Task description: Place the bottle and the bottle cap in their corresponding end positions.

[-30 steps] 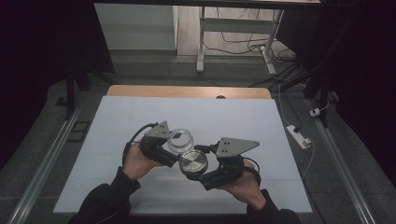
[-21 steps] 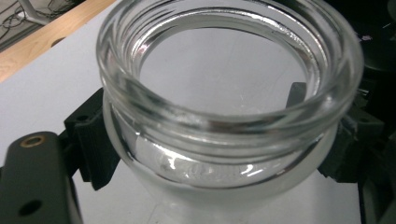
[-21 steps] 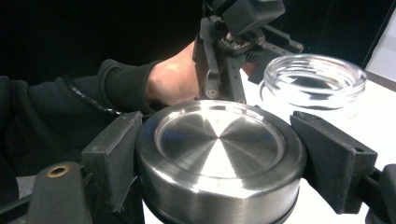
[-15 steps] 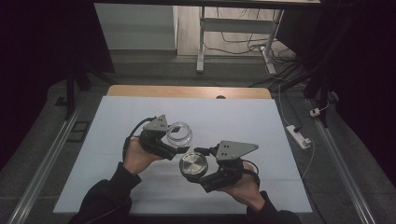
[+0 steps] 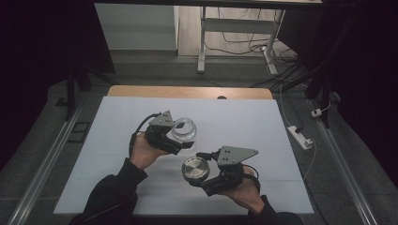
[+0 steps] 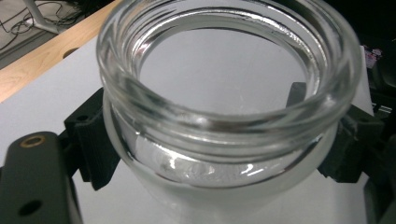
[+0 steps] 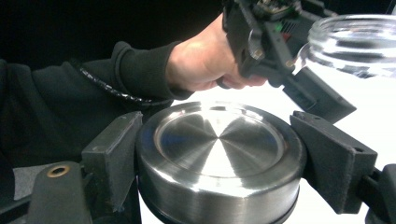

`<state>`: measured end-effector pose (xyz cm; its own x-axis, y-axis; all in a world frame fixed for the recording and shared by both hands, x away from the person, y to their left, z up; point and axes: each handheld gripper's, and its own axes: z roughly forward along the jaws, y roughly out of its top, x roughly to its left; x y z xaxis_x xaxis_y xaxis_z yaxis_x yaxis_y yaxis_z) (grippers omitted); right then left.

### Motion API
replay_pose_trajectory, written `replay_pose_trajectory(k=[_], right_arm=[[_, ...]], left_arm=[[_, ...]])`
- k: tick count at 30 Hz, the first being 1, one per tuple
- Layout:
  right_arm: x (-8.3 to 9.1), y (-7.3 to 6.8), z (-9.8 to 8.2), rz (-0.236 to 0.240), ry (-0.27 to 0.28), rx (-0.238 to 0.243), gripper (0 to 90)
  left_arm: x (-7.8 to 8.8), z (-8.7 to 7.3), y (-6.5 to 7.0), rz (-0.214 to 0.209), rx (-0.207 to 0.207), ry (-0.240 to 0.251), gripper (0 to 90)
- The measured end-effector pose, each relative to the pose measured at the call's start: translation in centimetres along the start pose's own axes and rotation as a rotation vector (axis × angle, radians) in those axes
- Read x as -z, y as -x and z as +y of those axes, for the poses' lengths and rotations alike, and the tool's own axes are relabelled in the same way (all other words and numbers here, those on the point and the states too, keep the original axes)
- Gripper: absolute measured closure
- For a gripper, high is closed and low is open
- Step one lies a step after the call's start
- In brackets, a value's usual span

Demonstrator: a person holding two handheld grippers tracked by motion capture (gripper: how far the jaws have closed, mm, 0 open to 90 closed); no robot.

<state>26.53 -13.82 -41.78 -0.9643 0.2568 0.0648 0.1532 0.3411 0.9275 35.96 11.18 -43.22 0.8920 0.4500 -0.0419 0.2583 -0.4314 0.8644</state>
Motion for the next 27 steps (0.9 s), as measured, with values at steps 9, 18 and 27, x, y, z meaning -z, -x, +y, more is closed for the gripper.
replay_pose_trajectory(k=[9,18,27], right_arm=[[-0.7,0.9,-2.4,-0.009,-0.024,-0.018,19.1],[-1.9,1.7,-4.8,-0.014,-0.054,-0.036,19.2],[-3.6,2.7,-6.9,-0.009,-0.109,-0.046,19.2]], left_arm=[[-1.9,-0.2,-1.1,0.006,0.004,0.002,15.9],[-3.9,-0.9,-2.4,0.018,0.016,-0.005,15.9],[-5.6,-1.4,-3.3,0.046,0.033,-0.008,15.9]])
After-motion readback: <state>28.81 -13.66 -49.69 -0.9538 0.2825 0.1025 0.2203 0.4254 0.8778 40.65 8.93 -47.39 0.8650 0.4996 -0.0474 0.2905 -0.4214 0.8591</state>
